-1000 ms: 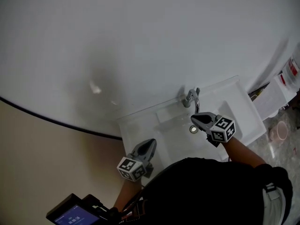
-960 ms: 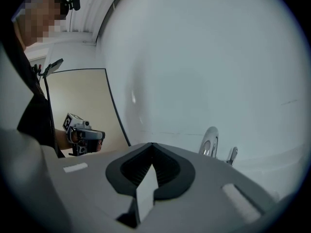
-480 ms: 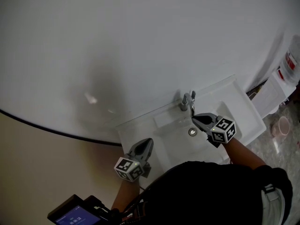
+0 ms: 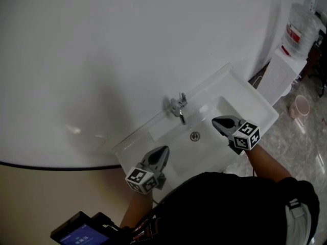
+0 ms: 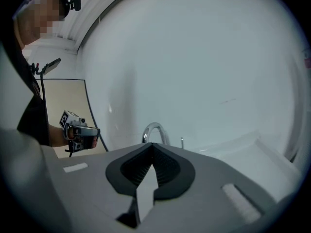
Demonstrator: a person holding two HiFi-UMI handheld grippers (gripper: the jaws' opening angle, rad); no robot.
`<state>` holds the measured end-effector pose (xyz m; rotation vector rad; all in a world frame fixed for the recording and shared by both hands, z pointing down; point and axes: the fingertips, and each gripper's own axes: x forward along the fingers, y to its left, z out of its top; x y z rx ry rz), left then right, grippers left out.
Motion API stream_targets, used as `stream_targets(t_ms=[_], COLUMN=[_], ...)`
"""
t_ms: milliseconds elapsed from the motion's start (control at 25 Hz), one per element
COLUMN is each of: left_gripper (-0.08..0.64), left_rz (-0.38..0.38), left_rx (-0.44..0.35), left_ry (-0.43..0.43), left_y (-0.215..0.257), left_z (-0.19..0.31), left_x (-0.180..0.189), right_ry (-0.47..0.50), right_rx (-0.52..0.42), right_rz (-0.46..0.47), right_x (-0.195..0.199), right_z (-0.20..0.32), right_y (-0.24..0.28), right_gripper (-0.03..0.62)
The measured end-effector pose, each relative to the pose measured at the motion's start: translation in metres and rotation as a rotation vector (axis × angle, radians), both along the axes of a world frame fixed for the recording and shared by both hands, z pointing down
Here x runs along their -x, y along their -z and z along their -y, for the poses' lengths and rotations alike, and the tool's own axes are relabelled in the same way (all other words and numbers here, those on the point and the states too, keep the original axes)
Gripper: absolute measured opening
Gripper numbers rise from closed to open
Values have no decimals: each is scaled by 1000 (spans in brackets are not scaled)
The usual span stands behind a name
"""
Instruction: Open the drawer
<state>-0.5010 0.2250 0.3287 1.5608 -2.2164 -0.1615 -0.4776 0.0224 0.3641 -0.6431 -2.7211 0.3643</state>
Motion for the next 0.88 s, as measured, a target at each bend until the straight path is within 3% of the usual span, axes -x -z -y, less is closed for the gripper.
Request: stream_targets(t_ms=[520, 880], left_gripper=[-5, -5], left_rz=[-34, -79], left_rx=[90, 157], left_ry=[-371, -605], left_y=[-54, -106], left_z=[193, 302], left_x=[-82, -155], right_ry=[-354, -530], right_rx=[56, 86], right_rz=[-27, -47], right_x=[-123, -211], right_z=[186, 270], right_y=[-64, -126], right_gripper=[-3, -3])
